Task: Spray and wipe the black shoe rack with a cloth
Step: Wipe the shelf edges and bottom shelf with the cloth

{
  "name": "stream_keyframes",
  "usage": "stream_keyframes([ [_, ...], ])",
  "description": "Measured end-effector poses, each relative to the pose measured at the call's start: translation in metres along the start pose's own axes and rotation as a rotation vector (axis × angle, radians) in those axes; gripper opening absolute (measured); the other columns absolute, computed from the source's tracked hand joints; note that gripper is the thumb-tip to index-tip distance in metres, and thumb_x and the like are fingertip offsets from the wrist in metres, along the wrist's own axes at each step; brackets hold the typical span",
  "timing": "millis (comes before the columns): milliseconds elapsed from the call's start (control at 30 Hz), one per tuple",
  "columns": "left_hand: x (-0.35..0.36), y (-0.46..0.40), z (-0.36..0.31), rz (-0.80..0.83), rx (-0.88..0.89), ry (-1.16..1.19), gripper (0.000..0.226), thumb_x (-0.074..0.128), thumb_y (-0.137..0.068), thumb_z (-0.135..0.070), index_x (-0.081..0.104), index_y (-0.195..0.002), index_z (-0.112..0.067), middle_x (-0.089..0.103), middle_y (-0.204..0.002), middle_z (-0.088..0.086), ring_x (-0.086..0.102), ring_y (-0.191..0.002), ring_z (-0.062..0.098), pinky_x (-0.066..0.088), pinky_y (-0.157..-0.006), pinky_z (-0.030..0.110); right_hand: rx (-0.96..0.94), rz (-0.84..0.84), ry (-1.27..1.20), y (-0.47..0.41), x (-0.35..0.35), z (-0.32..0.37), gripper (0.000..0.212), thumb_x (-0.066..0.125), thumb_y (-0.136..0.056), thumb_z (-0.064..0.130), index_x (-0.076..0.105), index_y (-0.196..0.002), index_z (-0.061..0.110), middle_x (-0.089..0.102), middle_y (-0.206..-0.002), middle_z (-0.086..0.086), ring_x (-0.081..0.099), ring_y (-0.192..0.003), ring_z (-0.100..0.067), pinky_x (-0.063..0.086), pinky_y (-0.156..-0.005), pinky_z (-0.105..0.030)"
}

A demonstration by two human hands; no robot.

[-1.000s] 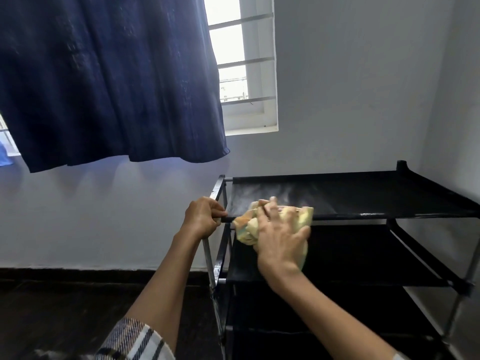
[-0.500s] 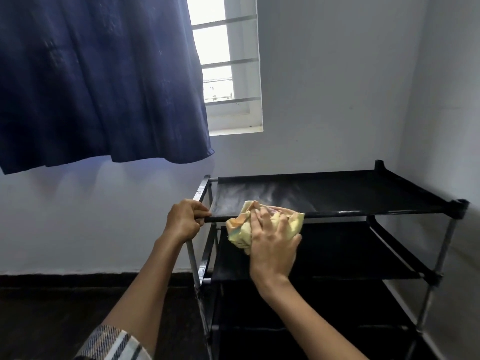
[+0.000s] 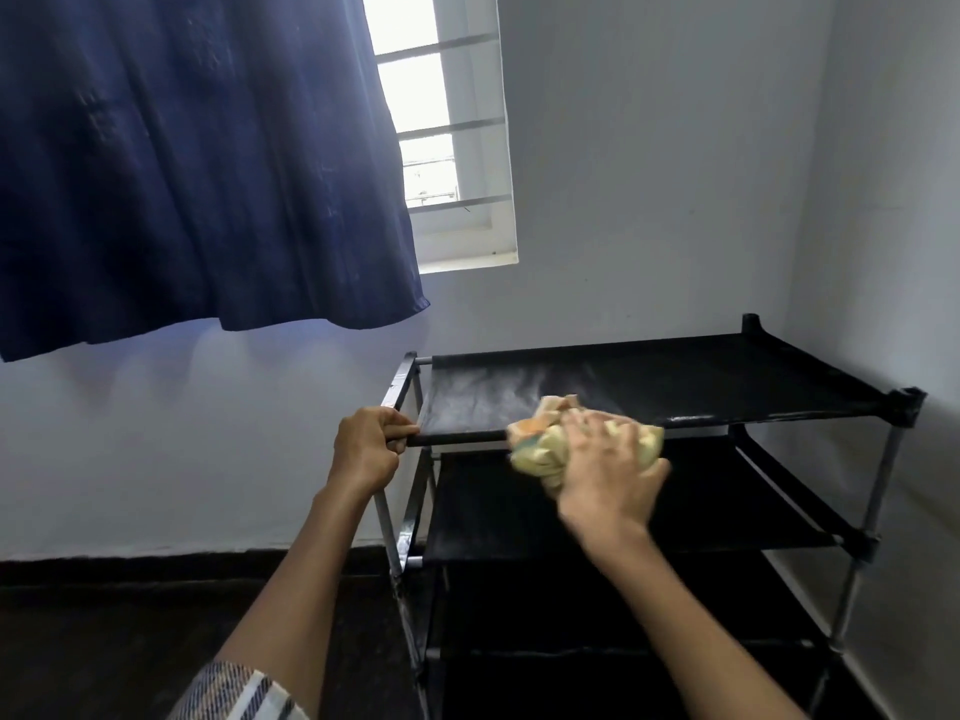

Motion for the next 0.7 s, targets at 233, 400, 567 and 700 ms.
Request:
stream_keyframes([
  [233,0.0,0.005,-0.001,0.01,-0.014,0.046,0.035,0.056,-0.079,0.018,0.066,-0.108,0.0,0.071,-0.103,0.011,0.064,-0.091,0.011,0.048,-0.076,0.016,-0.115,0.169,-0.006,0.014,-0.003,0.064,0.067,0.057,-0.09,0.029,0.023,-0.147,0.025,0.026,-0.15,0.0,0.02,-0.137,-0.037,0.027,-0.1,-0.056],
  [400,-0.004,0.003,0.002,-0.016,0.013,0.068,0.025,0.074,-0.077,-0.006,0.07,-0.101,0.0,0.072,-0.094,0.013,0.067,-0.083,0.017,0.047,-0.069,0.02,-0.334,0.241,0.006,0.021,0.007,0.135,0.071,0.061,-0.085,0.035,0.025,-0.146,0.026,0.02,-0.15,0.0,0.021,-0.13,-0.037,0.03,-0.09,-0.056],
  [567,0.001,0.005,0.002,0.017,-0.026,0.109,0.035,0.058,-0.075,0.021,0.065,-0.104,0.004,0.07,-0.101,0.016,0.066,-0.097,0.021,0.049,-0.076,0.02,-0.32,0.119,-0.018,0.028,0.019,0.076,0.084,0.066,-0.082,0.031,0.014,-0.148,0.029,0.011,-0.154,0.002,0.014,-0.137,-0.033,0.027,-0.097,-0.055],
  [700,0.002,0.009,-0.008,0.026,-0.013,-0.043,0.055,0.046,-0.082,0.02,0.054,-0.128,-0.008,0.068,-0.111,0.012,0.062,-0.108,0.024,0.05,-0.092,0.033,-0.006,0.065,-0.158,0.015,0.001,0.003,0.075,0.063,-0.084,0.036,0.019,-0.145,0.039,0.019,-0.151,0.014,0.025,-0.133,-0.021,0.035,-0.093,-0.045],
])
Point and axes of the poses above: each hand's wrist, its own y-axis away from the middle knuckle, its own x-axis out of the palm, z = x × y, the point moved 3 cm from there along -y, towards the middle knuckle
